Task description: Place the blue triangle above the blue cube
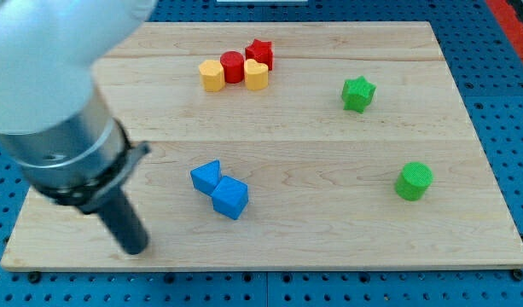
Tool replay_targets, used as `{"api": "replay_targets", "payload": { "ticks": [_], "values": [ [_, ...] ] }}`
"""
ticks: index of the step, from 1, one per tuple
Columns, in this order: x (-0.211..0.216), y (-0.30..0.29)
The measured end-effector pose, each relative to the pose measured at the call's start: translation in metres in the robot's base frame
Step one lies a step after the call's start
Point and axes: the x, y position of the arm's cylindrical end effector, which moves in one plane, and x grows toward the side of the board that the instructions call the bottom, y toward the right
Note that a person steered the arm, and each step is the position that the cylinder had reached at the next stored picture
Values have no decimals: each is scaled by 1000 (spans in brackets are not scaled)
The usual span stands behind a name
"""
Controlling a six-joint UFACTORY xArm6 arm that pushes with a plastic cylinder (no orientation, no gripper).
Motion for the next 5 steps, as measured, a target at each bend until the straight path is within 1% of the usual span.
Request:
{"api": "replay_targets", "payload": {
  "ticks": [1, 2, 3, 4, 5],
  "values": [
    [-23, 51],
    [-63, 51],
    [-73, 53],
    [-81, 67],
    [-114, 82]
  ]
}}
